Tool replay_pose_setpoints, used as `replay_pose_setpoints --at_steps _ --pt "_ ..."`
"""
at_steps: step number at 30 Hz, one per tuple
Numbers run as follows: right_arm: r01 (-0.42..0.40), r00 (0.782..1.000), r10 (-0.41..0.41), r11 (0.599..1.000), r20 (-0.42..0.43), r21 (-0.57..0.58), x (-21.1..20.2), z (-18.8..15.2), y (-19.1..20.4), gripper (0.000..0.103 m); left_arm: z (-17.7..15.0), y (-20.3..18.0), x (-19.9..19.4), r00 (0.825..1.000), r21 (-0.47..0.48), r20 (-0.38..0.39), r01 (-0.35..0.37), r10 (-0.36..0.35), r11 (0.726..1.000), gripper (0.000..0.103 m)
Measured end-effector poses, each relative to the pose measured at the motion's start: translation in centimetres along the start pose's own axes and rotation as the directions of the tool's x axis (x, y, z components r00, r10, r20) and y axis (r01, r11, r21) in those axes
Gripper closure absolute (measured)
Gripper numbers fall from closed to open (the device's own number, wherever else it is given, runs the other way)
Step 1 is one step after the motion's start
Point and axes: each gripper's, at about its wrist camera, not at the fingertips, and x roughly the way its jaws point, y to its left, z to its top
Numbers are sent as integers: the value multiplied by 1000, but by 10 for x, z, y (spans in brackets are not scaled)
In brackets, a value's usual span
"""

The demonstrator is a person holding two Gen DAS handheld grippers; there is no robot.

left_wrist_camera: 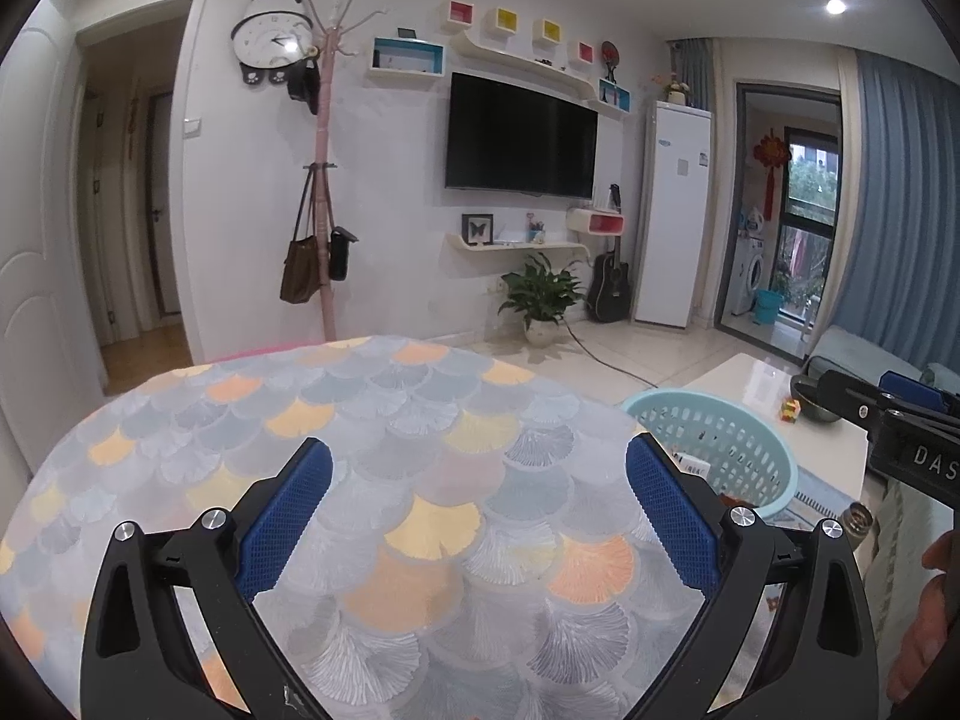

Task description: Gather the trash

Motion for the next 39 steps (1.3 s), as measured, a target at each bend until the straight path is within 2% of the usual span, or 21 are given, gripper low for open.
replay_pose_setpoints --at_steps 39 --pt "11 1000 -11 1000 -22 17 5 -7 -7 28 4 -1 -6 1000 9 4 -9 9 1000 8"
